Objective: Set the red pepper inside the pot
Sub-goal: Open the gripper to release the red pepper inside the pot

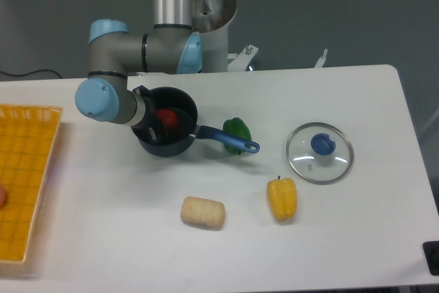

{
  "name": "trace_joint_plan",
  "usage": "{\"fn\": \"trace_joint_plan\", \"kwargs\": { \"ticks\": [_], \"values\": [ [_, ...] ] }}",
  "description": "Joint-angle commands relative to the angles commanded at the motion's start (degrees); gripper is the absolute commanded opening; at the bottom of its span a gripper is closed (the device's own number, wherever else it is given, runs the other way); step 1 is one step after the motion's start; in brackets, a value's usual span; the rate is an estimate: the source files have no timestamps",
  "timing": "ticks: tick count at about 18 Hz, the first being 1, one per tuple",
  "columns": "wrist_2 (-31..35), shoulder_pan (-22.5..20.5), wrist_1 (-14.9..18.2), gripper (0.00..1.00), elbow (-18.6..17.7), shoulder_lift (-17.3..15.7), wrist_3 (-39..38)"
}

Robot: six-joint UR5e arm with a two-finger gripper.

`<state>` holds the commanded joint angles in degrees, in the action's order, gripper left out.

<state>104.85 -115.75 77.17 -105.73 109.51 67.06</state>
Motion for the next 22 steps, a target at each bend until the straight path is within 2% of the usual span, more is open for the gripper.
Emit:
{"fn": "trace_joint_plan", "kwargs": {
  "ticks": [22],
  "values": [
    [0.70, 0.35, -0.26, 0.81, 0.70, -0.26, -0.09]
  ]
}}
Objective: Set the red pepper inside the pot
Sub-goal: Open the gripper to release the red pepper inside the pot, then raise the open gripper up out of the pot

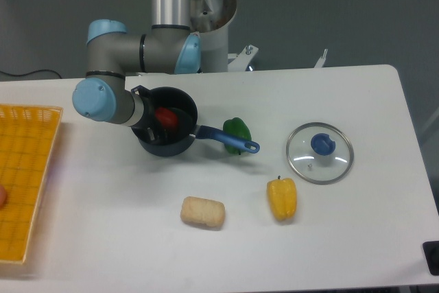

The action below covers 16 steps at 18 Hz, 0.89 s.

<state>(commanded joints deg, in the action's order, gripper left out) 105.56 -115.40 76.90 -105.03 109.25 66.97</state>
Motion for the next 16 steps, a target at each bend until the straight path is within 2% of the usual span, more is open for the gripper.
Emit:
{"fn": "trace_joint_plan", "kwargs": {
  "ticks": [1, 3, 5, 8, 10, 13, 15, 16],
  "values": [
    [0.00, -0.17, -0.09, 0.85, 0.35, -0.09, 0.00],
    [-0.26, -0.53, 0.26, 1.00, 1.93, -0.35, 0.09],
    [-0.87, -1.40, 0.35, 1.00, 2.98, -1.57, -0.18],
    [-5.70, -4.73, 0.27, 1.00, 4.48, -5.96, 0.26],
    [-6.06, -5.97, 0.00, 1.00, 5.18, -8.43, 0.35],
    [-9.56, -9.22, 0.00, 1.00, 9.92, -8.97, -0.26],
    [-10.90, -11.59, -1.92, 1.00, 13.00, -8.96, 0.00],
    [-10.99, -12.04, -2.98, 1.00, 12.92, -8.96, -0.09]
  ]
}}
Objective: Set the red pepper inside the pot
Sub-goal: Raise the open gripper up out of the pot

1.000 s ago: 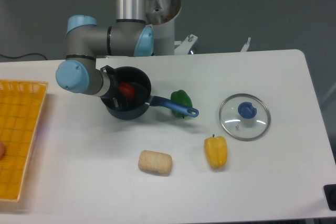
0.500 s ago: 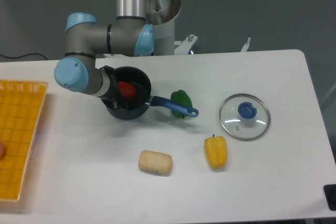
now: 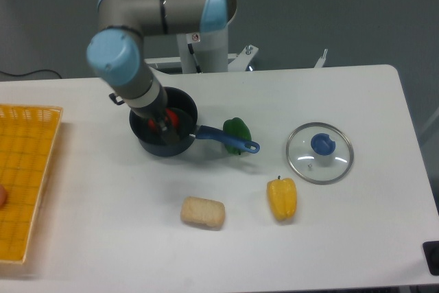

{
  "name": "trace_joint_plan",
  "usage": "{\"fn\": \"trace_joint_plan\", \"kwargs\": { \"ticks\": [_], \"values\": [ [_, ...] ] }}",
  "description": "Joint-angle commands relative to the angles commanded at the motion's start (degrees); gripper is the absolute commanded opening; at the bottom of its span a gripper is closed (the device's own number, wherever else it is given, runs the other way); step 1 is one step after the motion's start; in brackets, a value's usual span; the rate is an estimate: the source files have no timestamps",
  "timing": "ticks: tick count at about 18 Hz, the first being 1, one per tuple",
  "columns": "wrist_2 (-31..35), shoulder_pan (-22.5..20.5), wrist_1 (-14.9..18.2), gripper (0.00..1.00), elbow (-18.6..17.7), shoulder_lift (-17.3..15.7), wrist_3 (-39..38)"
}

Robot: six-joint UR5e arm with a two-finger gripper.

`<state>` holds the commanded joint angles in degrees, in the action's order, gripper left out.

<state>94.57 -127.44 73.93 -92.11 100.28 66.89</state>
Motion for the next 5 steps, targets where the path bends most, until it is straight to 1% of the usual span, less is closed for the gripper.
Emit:
{"fn": "trace_joint_plan", "kwargs": {
  "ticks": [2, 5],
  "values": [
    [-0.87, -0.70, -2.11, 1.00, -0.09, 0.00, 0.00],
    [-2.90, -2.29, -3.17, 1.00, 0.09, 0.00, 0.35]
  ]
}}
